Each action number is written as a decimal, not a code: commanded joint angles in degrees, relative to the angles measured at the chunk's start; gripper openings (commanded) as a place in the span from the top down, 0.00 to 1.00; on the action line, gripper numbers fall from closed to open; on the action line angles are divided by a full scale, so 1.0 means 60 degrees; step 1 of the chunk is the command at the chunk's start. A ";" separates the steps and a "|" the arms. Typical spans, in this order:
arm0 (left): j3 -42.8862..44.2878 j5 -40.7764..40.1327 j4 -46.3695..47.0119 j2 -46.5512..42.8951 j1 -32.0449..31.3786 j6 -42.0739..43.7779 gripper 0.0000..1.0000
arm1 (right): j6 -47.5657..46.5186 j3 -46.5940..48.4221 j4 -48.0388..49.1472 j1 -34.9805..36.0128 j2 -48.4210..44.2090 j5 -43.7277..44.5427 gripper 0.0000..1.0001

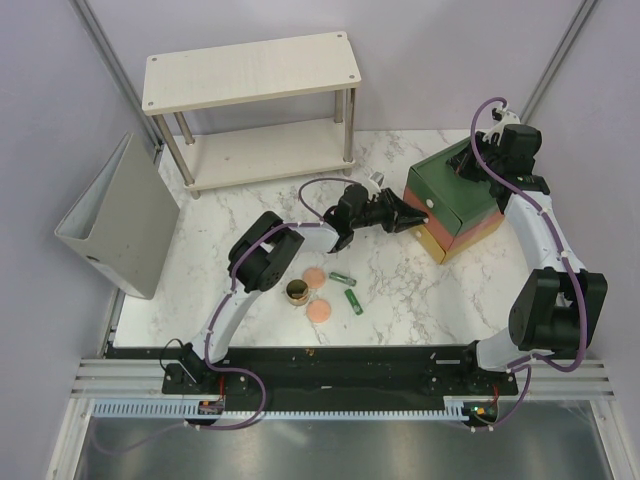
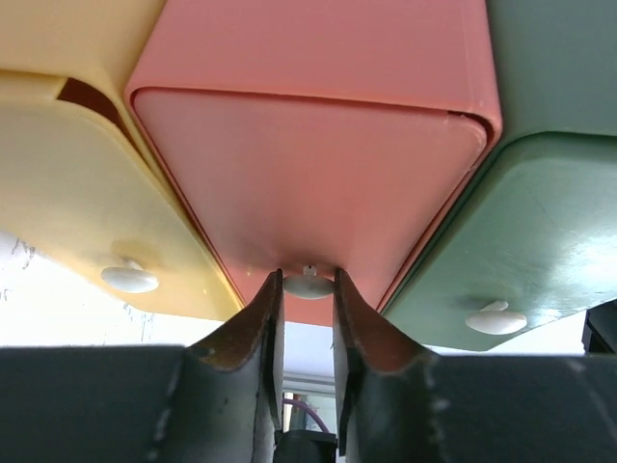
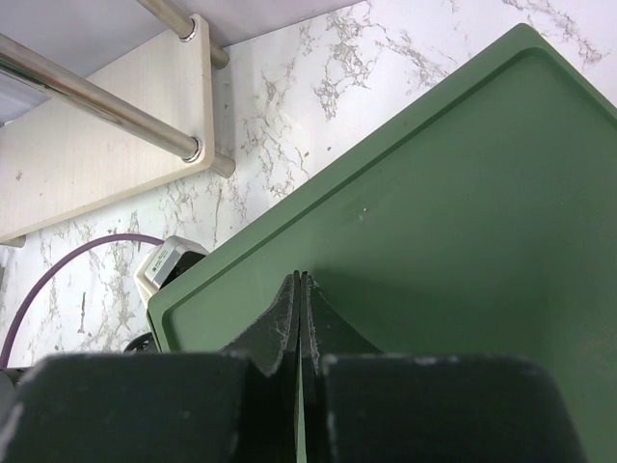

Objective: Organize the makeup

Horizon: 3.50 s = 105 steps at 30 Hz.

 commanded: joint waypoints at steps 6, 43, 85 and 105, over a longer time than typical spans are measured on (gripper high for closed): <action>0.0401 -0.0335 0.0326 0.0248 -0.0202 -0.0263 0.98 | -0.0420 -0.0897 -0.3020 0.0100 0.0811 0.0310 1.00; -0.0684 -0.0700 0.1146 -0.0528 -0.0202 -0.0291 0.49 | -0.0435 -0.0985 -0.3005 0.0114 0.0841 0.0252 1.00; -0.0494 -0.1360 0.1014 0.0058 -0.0334 -0.0746 0.57 | -0.0435 -0.0999 -0.2976 0.0114 0.0870 0.0267 1.00; -0.0069 -0.1551 0.1102 0.0351 -0.0392 -0.1142 0.76 | -0.0420 -0.0985 -0.2991 0.0114 0.0899 0.0223 1.00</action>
